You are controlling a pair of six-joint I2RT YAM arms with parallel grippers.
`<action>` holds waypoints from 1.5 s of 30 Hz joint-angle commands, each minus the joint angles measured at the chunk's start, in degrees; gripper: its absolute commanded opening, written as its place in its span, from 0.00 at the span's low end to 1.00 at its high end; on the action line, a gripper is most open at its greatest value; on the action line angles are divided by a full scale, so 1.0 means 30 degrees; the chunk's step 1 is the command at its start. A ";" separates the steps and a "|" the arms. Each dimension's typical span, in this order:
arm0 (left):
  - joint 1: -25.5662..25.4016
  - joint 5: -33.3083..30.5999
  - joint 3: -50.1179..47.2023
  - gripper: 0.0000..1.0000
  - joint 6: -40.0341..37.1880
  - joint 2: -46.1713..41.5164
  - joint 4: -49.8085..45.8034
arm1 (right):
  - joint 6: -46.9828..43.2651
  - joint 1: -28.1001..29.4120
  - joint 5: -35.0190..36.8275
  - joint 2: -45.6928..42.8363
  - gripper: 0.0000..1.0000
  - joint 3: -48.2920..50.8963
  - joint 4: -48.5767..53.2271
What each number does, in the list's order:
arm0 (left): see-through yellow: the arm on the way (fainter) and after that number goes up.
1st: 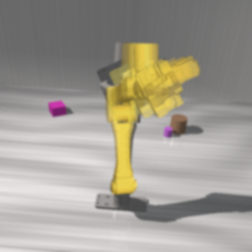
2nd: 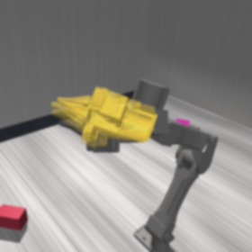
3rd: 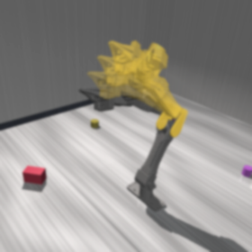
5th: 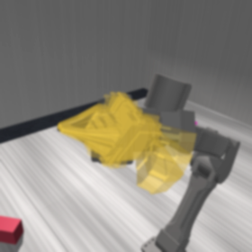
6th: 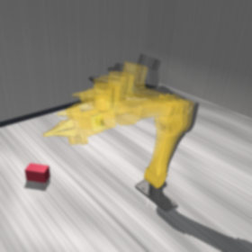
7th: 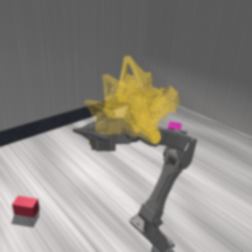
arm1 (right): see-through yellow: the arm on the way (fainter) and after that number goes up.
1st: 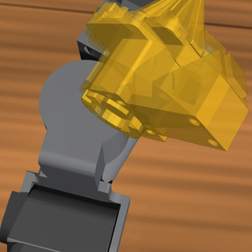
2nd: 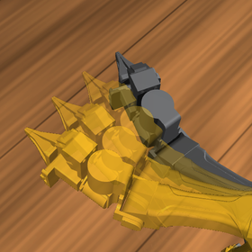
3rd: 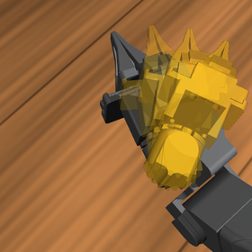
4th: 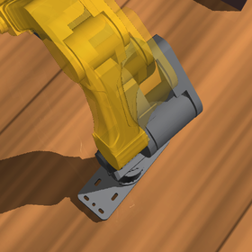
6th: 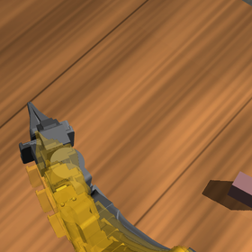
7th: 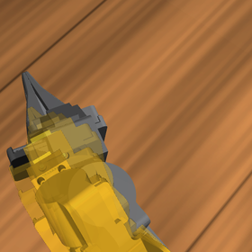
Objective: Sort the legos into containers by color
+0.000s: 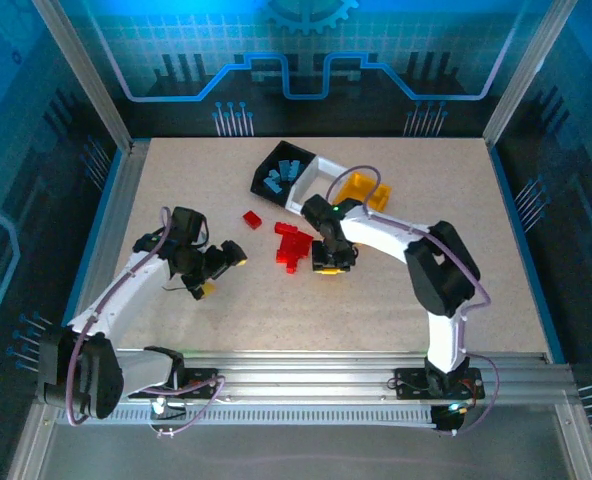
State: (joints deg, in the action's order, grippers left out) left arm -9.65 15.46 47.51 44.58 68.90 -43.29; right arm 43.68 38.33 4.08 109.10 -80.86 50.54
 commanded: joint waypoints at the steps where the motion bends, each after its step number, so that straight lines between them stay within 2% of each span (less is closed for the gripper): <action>1: -0.0127 0.0417 0.0234 0.99 -0.0837 -0.0321 -0.0839 | -0.0229 -0.0207 0.0677 -0.1673 0.43 -0.1575 0.0993; 8: -0.0676 0.0416 0.0331 0.99 -0.0910 -0.0359 -0.1020 | -0.1528 -0.2281 0.1294 -0.0236 0.43 -0.4601 0.1526; 15: -0.1863 -0.0503 0.1082 0.99 -0.2291 -0.0338 -0.2354 | -0.2105 -0.4100 0.1448 0.1545 0.43 -0.6509 0.1600; 31: -0.3264 -0.1415 0.2084 0.99 -0.4336 0.0444 -0.3295 | -0.2505 -0.5816 0.1032 0.4514 0.44 -0.9305 0.2224; 33: -0.3423 -0.1439 0.2313 0.99 -0.4427 0.0750 -0.3211 | -0.2518 -0.5912 0.0977 0.4792 0.48 -0.9668 0.2323; 36: -0.3463 -0.1378 0.2504 0.99 -0.4342 0.1123 -0.3036 | -0.2476 -0.5927 0.1091 0.4886 0.61 -1.0092 0.2714; 39: -0.3463 -0.1399 0.2615 0.99 -0.4232 0.1405 -0.2828 | -0.2037 -0.5655 0.1405 0.3990 0.69 -0.9322 0.2729; 45: -0.3456 -0.1391 0.2593 0.99 -0.3629 0.1866 -0.2187 | 0.0110 -0.3835 0.0847 0.1453 0.73 -0.5750 0.2061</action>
State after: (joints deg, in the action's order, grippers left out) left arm -19.68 12.19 53.63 33.01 73.71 -50.59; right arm 39.33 23.18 7.31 118.24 -101.91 55.99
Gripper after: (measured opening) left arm 0.990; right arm 0.730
